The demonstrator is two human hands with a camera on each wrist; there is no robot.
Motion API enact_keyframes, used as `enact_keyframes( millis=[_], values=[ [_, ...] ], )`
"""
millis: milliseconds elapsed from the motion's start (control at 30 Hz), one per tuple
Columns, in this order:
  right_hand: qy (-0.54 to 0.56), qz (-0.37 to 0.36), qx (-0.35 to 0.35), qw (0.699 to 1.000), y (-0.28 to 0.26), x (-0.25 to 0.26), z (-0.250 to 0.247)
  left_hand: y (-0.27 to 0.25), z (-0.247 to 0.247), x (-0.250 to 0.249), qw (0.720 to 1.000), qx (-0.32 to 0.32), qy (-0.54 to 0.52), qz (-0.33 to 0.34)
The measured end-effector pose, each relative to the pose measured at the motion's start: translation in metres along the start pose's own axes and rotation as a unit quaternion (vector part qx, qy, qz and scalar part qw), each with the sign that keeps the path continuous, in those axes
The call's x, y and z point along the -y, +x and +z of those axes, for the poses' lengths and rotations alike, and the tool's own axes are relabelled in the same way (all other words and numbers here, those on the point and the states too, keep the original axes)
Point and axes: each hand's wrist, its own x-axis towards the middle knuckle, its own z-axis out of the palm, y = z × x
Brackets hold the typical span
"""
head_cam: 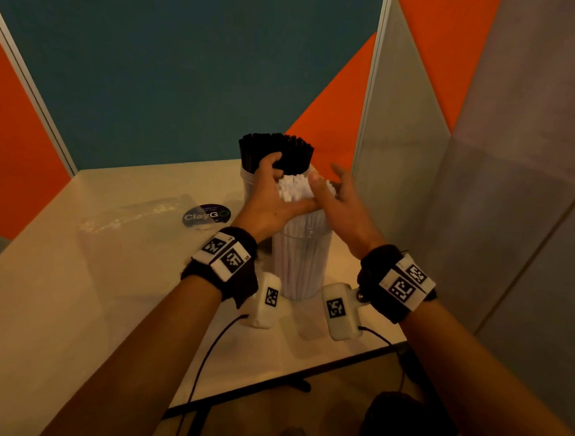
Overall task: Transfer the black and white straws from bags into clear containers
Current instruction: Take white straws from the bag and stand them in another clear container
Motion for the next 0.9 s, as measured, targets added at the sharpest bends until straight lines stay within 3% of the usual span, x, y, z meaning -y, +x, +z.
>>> enact_keyframes(
  millis=[200, 300, 367, 433, 533, 600, 700, 800, 900],
  values=[
    [-0.080, -0.075, -0.124, 0.986, -0.037, 0.006, -0.004, -0.053, -0.065, -0.014, 0.976, 0.086, 0.200, 0.014],
    [-0.115, -0.132, -0.109, 0.979, -0.072, 0.021, 0.008, -0.095, -0.108, -0.013, 0.941, 0.173, 0.292, -0.001],
    [-0.122, -0.153, -0.052, 0.979, -0.096, 0.032, 0.025, -0.124, -0.130, -0.008, 0.892, 0.267, 0.361, -0.047],
    [-0.135, -0.149, 0.047, 0.978, -0.116, 0.042, 0.046, -0.147, -0.145, 0.001, 0.838, 0.334, 0.420, -0.100],
    [-0.184, -0.123, 0.252, 0.942, -0.140, 0.047, 0.082, -0.170, -0.156, 0.019, 0.789, 0.357, 0.482, -0.131],
    [-0.250, -0.124, 0.368, 0.887, -0.150, 0.041, 0.104, -0.177, -0.160, 0.026, 0.785, 0.351, 0.491, -0.141],
    [-0.331, -0.124, 0.467, 0.811, -0.158, 0.026, 0.132, -0.180, -0.168, 0.030, 0.828, 0.296, 0.459, -0.125],
    [-0.388, -0.131, 0.480, 0.776, -0.161, 0.015, 0.153, -0.181, -0.174, 0.027, 0.865, 0.245, 0.422, -0.113],
    [-0.436, -0.139, 0.457, 0.762, -0.161, 0.010, 0.166, -0.187, -0.173, 0.029, 0.829, 0.283, 0.463, -0.138]
  ],
)
